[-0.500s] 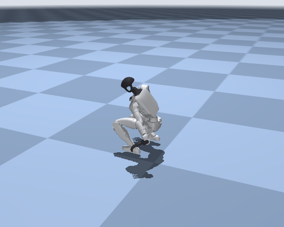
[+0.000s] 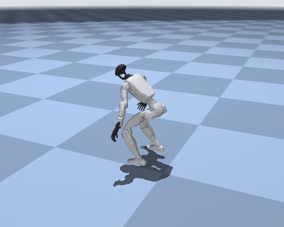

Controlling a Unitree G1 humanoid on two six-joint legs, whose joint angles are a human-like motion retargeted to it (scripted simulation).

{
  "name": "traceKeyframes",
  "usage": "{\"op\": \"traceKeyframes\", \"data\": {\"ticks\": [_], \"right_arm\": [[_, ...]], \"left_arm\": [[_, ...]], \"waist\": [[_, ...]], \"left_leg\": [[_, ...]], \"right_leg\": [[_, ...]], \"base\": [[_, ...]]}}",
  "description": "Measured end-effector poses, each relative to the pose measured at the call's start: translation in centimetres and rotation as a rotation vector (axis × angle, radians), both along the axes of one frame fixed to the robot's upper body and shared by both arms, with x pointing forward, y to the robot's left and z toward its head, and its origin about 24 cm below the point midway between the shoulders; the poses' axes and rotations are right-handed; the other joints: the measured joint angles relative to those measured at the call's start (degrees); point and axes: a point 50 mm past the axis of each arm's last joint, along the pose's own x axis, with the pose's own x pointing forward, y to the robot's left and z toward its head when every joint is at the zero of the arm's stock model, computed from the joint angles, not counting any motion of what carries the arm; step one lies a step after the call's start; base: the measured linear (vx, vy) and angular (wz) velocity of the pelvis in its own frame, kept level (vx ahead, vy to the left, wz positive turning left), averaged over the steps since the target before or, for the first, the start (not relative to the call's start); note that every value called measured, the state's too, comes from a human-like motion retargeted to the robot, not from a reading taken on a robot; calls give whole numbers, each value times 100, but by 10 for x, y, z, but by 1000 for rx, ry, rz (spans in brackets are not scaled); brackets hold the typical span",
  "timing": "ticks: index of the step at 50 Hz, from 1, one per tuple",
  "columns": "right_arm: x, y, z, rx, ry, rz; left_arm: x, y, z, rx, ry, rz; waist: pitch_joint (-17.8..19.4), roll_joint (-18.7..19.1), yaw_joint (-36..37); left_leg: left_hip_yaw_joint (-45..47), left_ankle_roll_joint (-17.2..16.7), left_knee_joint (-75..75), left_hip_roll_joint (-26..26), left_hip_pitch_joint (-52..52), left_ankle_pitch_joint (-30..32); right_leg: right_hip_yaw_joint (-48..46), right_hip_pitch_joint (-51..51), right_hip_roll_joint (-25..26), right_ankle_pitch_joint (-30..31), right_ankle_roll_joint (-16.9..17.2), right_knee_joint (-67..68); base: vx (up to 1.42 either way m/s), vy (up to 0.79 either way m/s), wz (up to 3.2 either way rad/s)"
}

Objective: Stand up

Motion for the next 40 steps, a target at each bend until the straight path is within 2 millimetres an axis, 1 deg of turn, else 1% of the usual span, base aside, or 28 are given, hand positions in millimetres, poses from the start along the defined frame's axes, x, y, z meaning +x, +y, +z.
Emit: {"op": "traceKeyframes", "data": {"ticks": [3, 5, 8, 10, 13, 15, 18, 22, 25, 27, 30, 32, 33, 34, 35, 37, 38, 39, 40], "right_arm": [[-20, 10, -55, 27, 168, -15], [-38, 18, -91, 39, 289, -21], [-77, 30, -144, 43, 490, -28], [-105, 36, -173, 37, 611, -30], [-144, 44, -203, 18, 767, -23], [-172, 49, -221, 5, 877, -13], [-214, 56, -242, -7, 1048, 5], [-257, 68, -259, 6, 1223, 42], [-284, 79, -267, 43, 1326, 63], [-297, 85, -269, 76, 1380, 77], [-302, 90, -271, 103, 1418, 83], [-297, 90, -271, 98, 1403, 69], [-294, 89, -270, 88, 1392, 61], [-291, 87, -269, 74, 1377, 57], [-286, 84, -268, 57, 1360, 55], [-278, 79, -266, 27, 1327, 41], [-272, 74, -264, 8, 1314, 34], [-267, 71, -263, -5, 1304, 31], [-262, 69, -261, -13, 1296, 31]], "left_arm": [[3, -11, -11, -154, 27, 9], [4, -21, -21, -274, 75, -8], [3, -36, -35, -389, 164, -22], [2, -44, -42, -420, 203, -49], [-2, -59, -54, -441, 216, -90], [-8, -72, -66, -468, 231, -106], [-25, -98, -89, -550, 264, -112], [-52, -131, -116, -680, 343, -89], [-72, -152, -131, -763, 418, -72], [-84, -159, -137, -786, 469, -66], [-98, -163, -142, -786, 507, -45], [-106, -162, -144, -777, 513, -34], [-110, -161, -145, -774, 516, -28], [-114, -159, -145, -771, 520, -17], [-119, -156, -146, -768, 524, -3], [-134, -152, -148, -759, 545, 38], [-145, -151, -149, -762, 559, 68], [-154, -150, -151, -766, 569, 96], [-162, -149, -151, -772, 576, 121]], "waist": [[-150, 161, -57], [-180, 291, -77], [-249, 447, -130], [-297, 543, -163], [-376, 598, -233], [-458, 634, -315], [-613, 664, -449], [-857, 684, -610], [-1084, 743, -702], [-1204, 803, -865], [-1366, 805, -877], [-1389, 837, -1221], [-1394, 833, -1357], [-1457, 699, -1115], [-1549, 500, -683], [-1602, 489, -471], [-1614, 483, -347], [-1621, 490, -226], [-1625, 503, -105]], "left_leg": [[155, 0, -1054, 86, 987, 305], [217, 2, -1750, 146, 1681, 507], [452, 130, -2864, 231, 2747, 947], [593, 194, -3575, 286, 3437, 1263], [850, 281, -4493, 284, 4403, 1637], [1057, 360, -5144, 237, 5098, 1860], [1486, 558, -6094, 65, 6112, 2097], [2163, 765, -6974, -125, 7139, 2257], [2362, 803, -7306, -205, 7655, 2327], [2247, 818, -7314, -260, 7844, 2380], [2178, 856, -6842, -223, 7871, 2596], [1597, 1147, -6107, -247, 7484, 2927], [1332, 1401, -5670, -284, 7241, 3068], [1435, 1773, -5141, -309, 7035, 3072], [1724, 2204, -4566, -328, 6848, 3007], [965, 1648, -3915, -693, 6273, 2726], [501, 1284, -3851, -1028, 6013, 2685], [239, 1116, -3896, -1236, 5808, 2677], [78, 1046, -3996, -1381, 5630, 2686]], "right_leg": [[-45, 889, 98, 387, -78, -1026], [-123, 1546, 188, 686, -150, -1752], [-137, 2548, 197, 1197, -142, -2923], [-154, 3187, 141, 1469, -106, -3641], [-1, 4043, 103, 1810, 12, -4592], [16, 4628, 1, 2029, 70, -5220], [132, 5447, -104, 2328, 158, -6070], [351, 6195, -147, 2536, 170, -6732], [472, 6578, -109, 2565, 92, -6976], [497, 6780, -4, 2615, -58, -7105], [557, 6993, -51, 2617, -135, -7232], [271, 7014, -159, 2646, -191, -7230], [157, 7036, -250, 2645, -189, -7233], [394, 7103, -349, 2616, -181, -7271], [806, 7193, -451, 2573, -171, -7327], [916, 7315, -436, 2571, -236, -7402], [972, 7392, -439, 2557, -276, -7437], [1007, 7455, -431, 2540, -314, -7462], [1030, 7511, -417, 2522, -352, -7483]], "base": [[47, 0, -48], [48, -2, -56], [51, 2, -52], [49, 3, -42], [49, -2, -35], [53, 0, -33], [52, 5, -41], [45, -9, -48], [51, -6, -42], [49, -1, -3], [41, -3, -7], [34, -3, 126], [32, -4, 37], [33, -2, -131], [37, 2, -189], [39, 9, -89], [42, 15, -44], [45, 18, -50], [44, 18, -34]]}}
